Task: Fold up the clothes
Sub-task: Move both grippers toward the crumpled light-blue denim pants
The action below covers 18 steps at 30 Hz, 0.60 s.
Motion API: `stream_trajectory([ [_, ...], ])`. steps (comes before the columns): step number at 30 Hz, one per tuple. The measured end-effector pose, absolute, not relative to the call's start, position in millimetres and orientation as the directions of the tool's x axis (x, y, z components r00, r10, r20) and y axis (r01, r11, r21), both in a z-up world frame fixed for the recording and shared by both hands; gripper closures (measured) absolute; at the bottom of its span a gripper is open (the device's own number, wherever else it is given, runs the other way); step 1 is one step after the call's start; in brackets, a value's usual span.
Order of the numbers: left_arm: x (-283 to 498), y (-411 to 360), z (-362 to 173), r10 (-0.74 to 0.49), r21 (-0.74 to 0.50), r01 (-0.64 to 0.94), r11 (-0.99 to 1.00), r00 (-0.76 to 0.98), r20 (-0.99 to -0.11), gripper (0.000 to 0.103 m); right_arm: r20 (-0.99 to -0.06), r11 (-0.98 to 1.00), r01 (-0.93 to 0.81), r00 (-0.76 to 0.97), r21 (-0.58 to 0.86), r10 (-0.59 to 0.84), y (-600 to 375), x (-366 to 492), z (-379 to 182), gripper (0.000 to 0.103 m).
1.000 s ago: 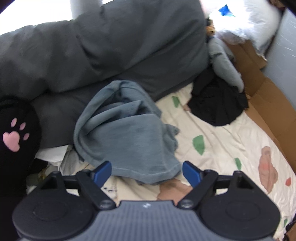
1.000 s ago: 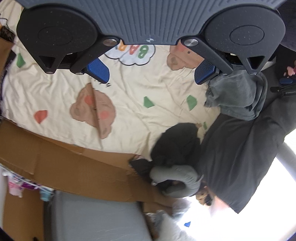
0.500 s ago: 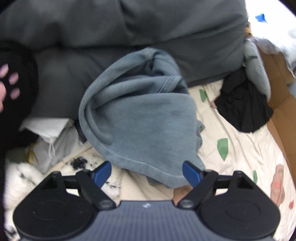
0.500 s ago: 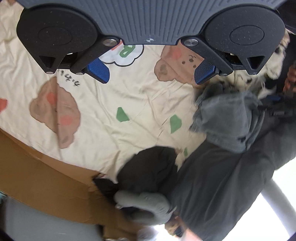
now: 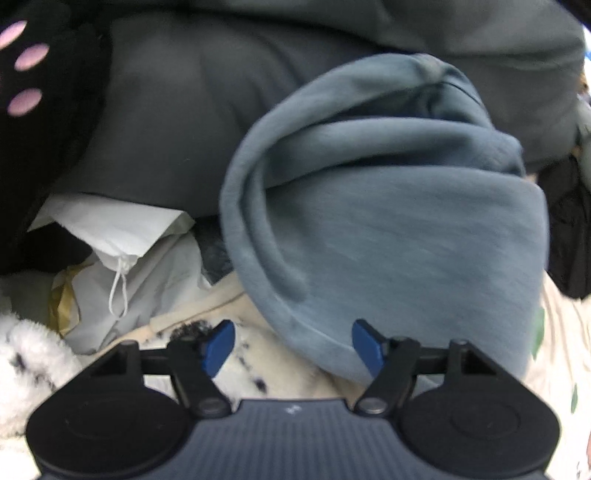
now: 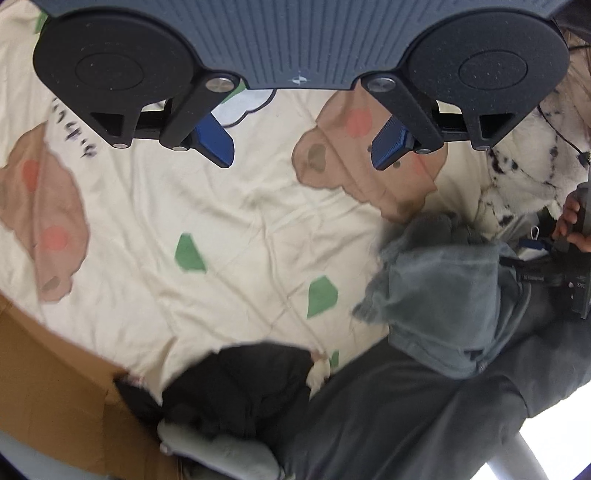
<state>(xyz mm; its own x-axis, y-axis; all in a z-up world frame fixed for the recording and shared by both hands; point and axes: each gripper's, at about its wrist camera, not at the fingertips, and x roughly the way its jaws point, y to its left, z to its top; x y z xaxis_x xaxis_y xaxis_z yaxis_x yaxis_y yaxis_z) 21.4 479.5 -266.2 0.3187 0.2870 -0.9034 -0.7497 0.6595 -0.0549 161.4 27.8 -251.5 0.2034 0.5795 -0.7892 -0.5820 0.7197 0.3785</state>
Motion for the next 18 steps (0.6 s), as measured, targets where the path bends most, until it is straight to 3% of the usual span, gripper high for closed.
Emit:
stream_trajectory([
  [4, 21, 492, -277, 0.320, -0.006, -0.751, 0.660, 0.289, -0.902, 0.032, -0.791, 0.708, -0.587, 0.175, 0.394, 0.586, 35, 160, -263, 0.017],
  [8, 19, 501, -278, 0.303, -0.077, -0.766, 0.638, 0.341, -0.890, 0.036, -0.794, 0.709, -0.581, 0.167, 0.400, 0.585, 38, 160, -264, 0.017],
  [10, 20, 502, -278, 0.323, -0.065, -0.767, 0.638, 0.344, -0.882, 0.045, -0.794, 0.709, -0.580, 0.166, 0.401, 0.585, 39, 160, -263, 0.017],
  [12, 22, 502, -278, 0.347, -0.048, -0.770, 0.637, 0.341, -0.874, 0.073, -0.794, 0.706, -0.587, 0.166, 0.397, 0.585, 40, 160, -261, 0.017],
  [14, 20, 499, -276, 0.351, -0.061, -0.772, 0.632, 0.356, -0.866, 0.090, -0.797, 0.707, -0.589, 0.166, 0.392, 0.581, 41, 160, -261, 0.017],
  [18, 16, 483, -261, 0.362, -0.091, -0.746, 0.660, 0.421, -0.832, 0.095, -0.795, 0.709, -0.584, 0.170, 0.395, 0.583, 42, 162, -259, 0.017],
])
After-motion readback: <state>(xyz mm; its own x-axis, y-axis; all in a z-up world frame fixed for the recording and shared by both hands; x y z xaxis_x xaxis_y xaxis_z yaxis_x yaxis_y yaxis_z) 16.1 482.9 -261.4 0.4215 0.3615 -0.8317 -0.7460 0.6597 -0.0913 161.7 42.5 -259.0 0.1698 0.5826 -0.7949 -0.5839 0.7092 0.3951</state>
